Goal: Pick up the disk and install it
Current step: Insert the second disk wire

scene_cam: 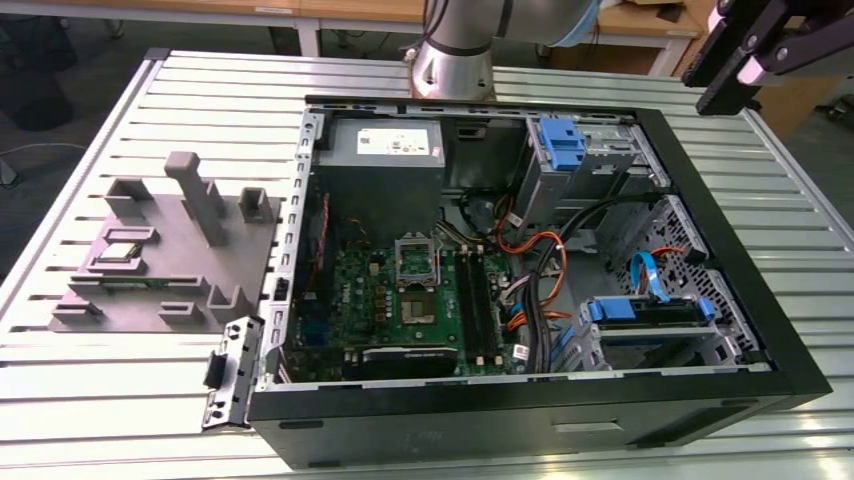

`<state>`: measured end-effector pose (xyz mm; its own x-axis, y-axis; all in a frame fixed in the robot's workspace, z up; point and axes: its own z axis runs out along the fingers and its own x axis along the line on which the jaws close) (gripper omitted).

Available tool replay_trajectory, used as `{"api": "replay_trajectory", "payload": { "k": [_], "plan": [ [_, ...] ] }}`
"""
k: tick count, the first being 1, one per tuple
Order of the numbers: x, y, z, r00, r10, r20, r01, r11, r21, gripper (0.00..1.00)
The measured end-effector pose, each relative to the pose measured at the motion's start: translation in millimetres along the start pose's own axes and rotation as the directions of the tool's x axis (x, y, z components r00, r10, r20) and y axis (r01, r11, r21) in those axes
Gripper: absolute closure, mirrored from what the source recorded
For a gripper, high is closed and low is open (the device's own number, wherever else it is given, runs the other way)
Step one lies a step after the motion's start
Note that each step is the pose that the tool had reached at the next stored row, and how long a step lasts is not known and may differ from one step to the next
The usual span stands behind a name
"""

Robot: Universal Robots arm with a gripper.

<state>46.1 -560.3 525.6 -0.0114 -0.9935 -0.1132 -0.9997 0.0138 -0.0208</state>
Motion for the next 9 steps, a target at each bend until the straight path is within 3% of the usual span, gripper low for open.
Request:
{"api": "replay_trajectory", "payload": {
  "k": [4,9],
  "plan": [
    [0.1,-0.2,0.4,1.0000,0.000,0.0000,0.000,1.0000,-0.0005,0.71],
    [-0.6,-0.3,5.6,1.0000,0.000,0.0001,0.000,1.0000,-0.0005,0.71]
  ]
}}
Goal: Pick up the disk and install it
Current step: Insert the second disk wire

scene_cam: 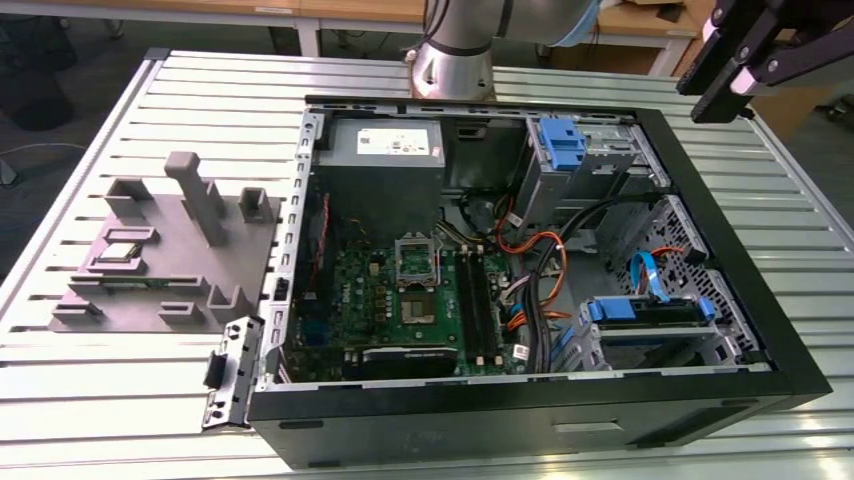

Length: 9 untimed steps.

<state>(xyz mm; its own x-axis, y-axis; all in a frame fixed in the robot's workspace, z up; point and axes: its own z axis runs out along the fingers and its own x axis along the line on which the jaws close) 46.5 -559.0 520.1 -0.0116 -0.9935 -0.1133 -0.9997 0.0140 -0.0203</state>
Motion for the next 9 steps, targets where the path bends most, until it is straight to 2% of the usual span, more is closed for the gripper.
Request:
{"api": "replay_trajectory", "payload": {
  "k": [4,9],
  "plan": [
    [-0.1,-0.3,0.2,1.0000,0.000,-0.0001,0.000,1.0000,0.0000,0.71],
    [-0.9,-4.4,1.8,1.0000,0.000,-0.0001,0.000,1.0000,0.0000,0.71]
  ]
}}
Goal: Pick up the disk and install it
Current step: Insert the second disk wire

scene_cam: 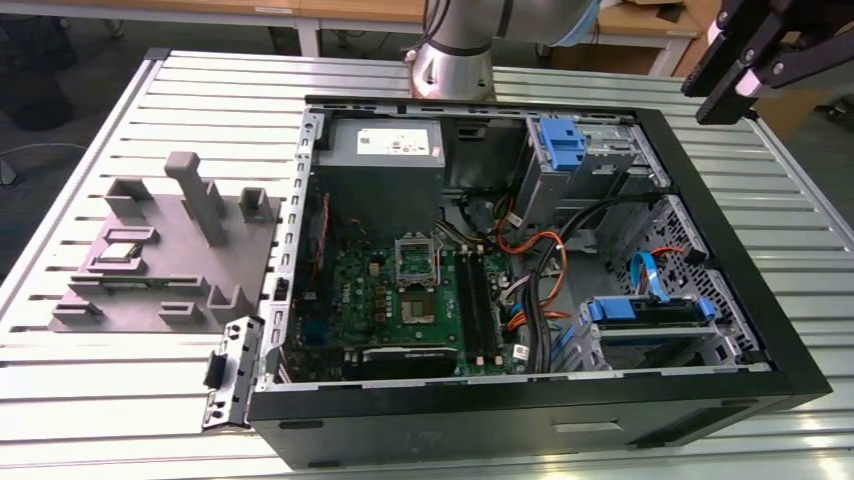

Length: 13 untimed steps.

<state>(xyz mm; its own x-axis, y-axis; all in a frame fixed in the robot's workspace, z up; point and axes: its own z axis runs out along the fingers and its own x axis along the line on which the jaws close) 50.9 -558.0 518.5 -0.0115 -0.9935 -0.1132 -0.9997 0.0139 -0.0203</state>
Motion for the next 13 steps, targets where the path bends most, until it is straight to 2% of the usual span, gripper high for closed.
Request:
{"api": "replay_trajectory", "payload": {
  "k": [13],
  "plan": [
    [-0.2,-1.4,1.1,1.0000,0.000,0.0001,0.000,1.0000,0.0000,0.71]
  ]
}}
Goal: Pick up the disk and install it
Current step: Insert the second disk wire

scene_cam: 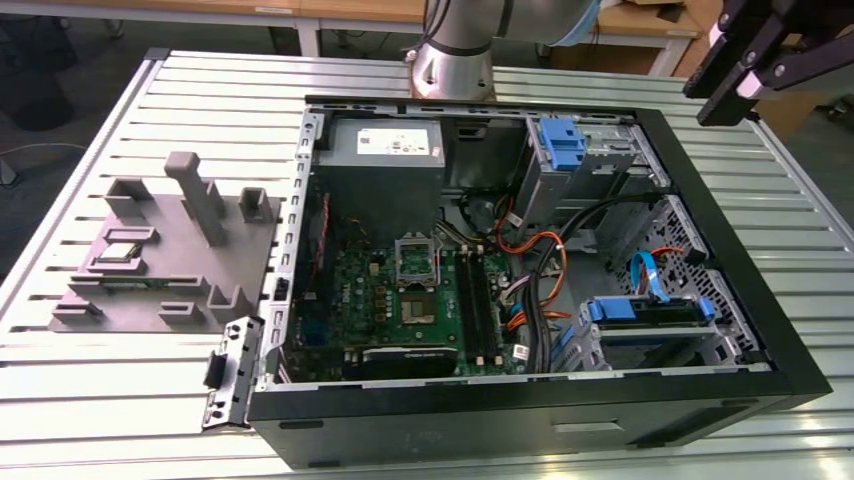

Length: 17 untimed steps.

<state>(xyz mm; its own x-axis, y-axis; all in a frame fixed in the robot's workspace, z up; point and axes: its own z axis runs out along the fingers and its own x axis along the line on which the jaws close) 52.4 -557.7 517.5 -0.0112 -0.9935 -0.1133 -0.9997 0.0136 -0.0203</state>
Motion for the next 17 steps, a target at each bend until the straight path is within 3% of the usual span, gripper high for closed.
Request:
{"api": "replay_trajectory", "payload": {
  "k": [17],
  "plan": [
    [-0.5,-5.2,6.0,1.0000,0.000,0.0000,0.000,1.0000,0.0000,0.71]
  ]
}}
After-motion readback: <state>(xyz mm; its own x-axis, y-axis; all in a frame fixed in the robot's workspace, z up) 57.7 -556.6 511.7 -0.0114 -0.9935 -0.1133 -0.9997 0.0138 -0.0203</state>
